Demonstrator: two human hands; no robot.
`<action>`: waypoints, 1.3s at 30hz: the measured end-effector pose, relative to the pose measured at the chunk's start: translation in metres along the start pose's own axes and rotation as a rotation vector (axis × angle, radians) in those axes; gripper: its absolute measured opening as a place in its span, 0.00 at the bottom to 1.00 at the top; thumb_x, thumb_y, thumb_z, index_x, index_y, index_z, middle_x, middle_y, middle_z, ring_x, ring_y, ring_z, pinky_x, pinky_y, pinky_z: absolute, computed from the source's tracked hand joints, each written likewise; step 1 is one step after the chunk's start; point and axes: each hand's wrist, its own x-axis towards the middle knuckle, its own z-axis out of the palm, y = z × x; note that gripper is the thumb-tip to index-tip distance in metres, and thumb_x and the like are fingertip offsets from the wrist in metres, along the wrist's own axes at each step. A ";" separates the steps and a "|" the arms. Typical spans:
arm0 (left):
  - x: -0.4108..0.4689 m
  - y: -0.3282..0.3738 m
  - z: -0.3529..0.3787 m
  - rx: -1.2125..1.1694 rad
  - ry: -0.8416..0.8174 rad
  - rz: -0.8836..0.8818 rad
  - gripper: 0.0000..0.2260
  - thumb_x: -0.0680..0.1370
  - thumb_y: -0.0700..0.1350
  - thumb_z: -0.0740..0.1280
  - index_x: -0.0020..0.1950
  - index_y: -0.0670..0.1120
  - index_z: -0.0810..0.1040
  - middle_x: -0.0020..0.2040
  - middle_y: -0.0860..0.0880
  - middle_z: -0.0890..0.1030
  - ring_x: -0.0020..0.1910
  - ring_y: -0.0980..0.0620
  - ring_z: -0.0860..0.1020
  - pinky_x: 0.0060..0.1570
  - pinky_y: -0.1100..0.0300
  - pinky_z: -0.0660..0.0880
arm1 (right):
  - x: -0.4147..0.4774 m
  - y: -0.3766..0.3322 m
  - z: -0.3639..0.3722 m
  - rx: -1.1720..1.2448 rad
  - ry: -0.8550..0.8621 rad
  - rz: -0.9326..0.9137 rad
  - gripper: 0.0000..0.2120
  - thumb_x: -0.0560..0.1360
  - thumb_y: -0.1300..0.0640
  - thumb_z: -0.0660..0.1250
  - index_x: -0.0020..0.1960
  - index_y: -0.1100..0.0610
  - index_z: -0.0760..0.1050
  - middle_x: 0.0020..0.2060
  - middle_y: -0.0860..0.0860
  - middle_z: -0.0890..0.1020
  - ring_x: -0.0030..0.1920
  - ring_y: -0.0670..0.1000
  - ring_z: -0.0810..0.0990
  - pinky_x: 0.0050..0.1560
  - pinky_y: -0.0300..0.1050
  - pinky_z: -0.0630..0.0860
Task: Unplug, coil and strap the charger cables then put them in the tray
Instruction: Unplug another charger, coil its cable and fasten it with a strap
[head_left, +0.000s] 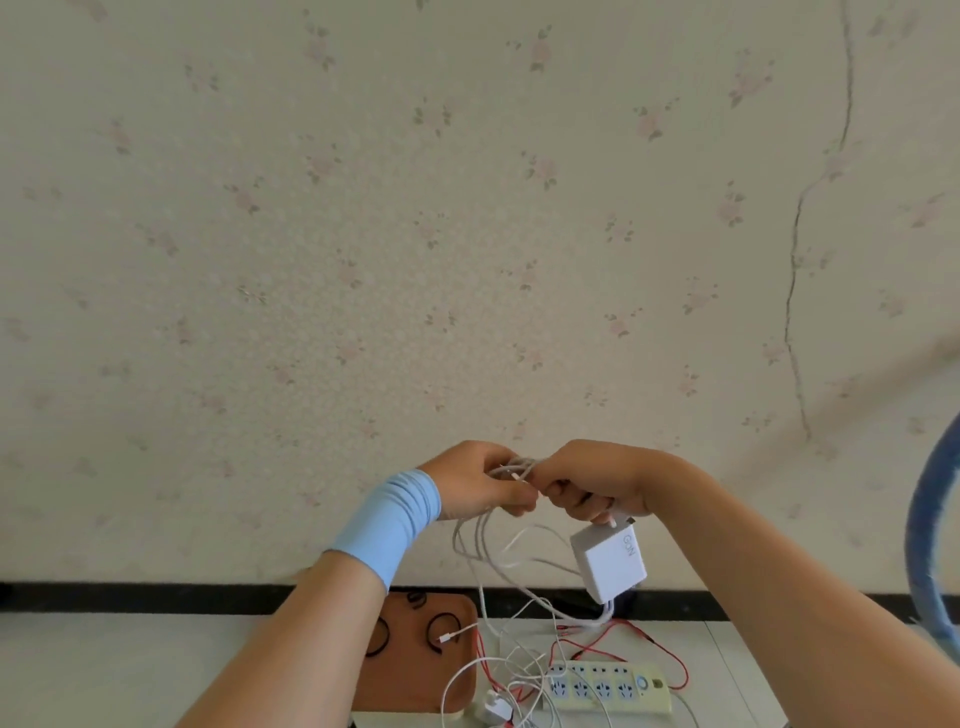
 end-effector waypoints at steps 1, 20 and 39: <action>0.000 0.000 0.000 -0.023 -0.010 -0.005 0.09 0.76 0.48 0.71 0.53 0.45 0.81 0.42 0.52 0.85 0.44 0.52 0.84 0.59 0.54 0.77 | -0.001 0.000 -0.002 0.041 -0.007 -0.008 0.16 0.74 0.55 0.64 0.28 0.50 0.65 0.27 0.48 0.60 0.27 0.48 0.53 0.32 0.45 0.50; -0.009 -0.004 -0.034 0.084 0.279 -0.032 0.12 0.71 0.59 0.74 0.50 0.55 0.86 0.49 0.59 0.84 0.48 0.61 0.79 0.51 0.64 0.72 | -0.008 0.004 -0.003 0.178 -0.201 -0.177 0.16 0.86 0.59 0.54 0.68 0.61 0.74 0.36 0.54 0.75 0.31 0.51 0.73 0.38 0.49 0.81; 0.005 -0.010 -0.030 -0.560 0.412 -0.172 0.12 0.84 0.45 0.58 0.46 0.44 0.77 0.33 0.49 0.68 0.28 0.52 0.70 0.30 0.62 0.70 | -0.004 0.000 -0.006 0.209 0.289 -0.086 0.20 0.79 0.42 0.62 0.33 0.51 0.62 0.28 0.48 0.61 0.26 0.49 0.56 0.28 0.41 0.54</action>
